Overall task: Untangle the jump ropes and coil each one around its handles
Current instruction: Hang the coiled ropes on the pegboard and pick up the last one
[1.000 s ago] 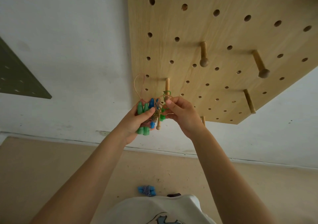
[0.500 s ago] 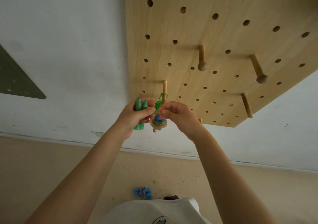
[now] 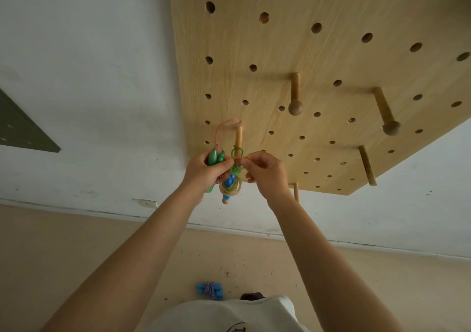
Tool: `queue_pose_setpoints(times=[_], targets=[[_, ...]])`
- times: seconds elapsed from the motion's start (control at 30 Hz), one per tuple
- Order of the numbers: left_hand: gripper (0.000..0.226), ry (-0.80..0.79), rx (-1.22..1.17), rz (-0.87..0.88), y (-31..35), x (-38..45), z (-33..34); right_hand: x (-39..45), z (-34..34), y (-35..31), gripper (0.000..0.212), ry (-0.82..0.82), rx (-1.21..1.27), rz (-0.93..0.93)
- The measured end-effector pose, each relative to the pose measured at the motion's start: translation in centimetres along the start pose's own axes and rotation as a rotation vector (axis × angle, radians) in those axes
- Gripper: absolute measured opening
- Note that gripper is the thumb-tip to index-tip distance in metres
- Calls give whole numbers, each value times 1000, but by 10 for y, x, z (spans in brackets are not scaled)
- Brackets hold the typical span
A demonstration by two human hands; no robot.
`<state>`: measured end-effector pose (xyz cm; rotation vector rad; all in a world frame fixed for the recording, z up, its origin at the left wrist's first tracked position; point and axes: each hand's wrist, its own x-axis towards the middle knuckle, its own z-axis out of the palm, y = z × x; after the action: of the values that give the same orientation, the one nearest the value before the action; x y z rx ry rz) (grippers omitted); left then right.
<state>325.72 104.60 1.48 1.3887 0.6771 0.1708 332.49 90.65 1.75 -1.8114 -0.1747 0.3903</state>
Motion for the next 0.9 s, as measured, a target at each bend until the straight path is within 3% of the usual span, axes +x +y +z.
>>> queue_pose_setpoints(times=[0.37,0.47,0.6,0.77,0.83,0.9], targets=[[11,6,-36,1,5,25,9,25,3,-8,9,-65,109,31],[28,-28,23,9,3,21,0,23,-2,-7,18,-38,52,52],[20,-127,6,61,6,4,-17,12,-9,-17,9,13,-27,-32],[29,-335,-1,54,16,-22,-27,-8,-6,-41,30,-172,85,-184],[36,-370,24,47,18,-28,-27,-14,-6,-44,27,-187,86,-215],[29,-371,58,45,18,-32,-25,-18,-8,-43,27,-200,109,-211]])
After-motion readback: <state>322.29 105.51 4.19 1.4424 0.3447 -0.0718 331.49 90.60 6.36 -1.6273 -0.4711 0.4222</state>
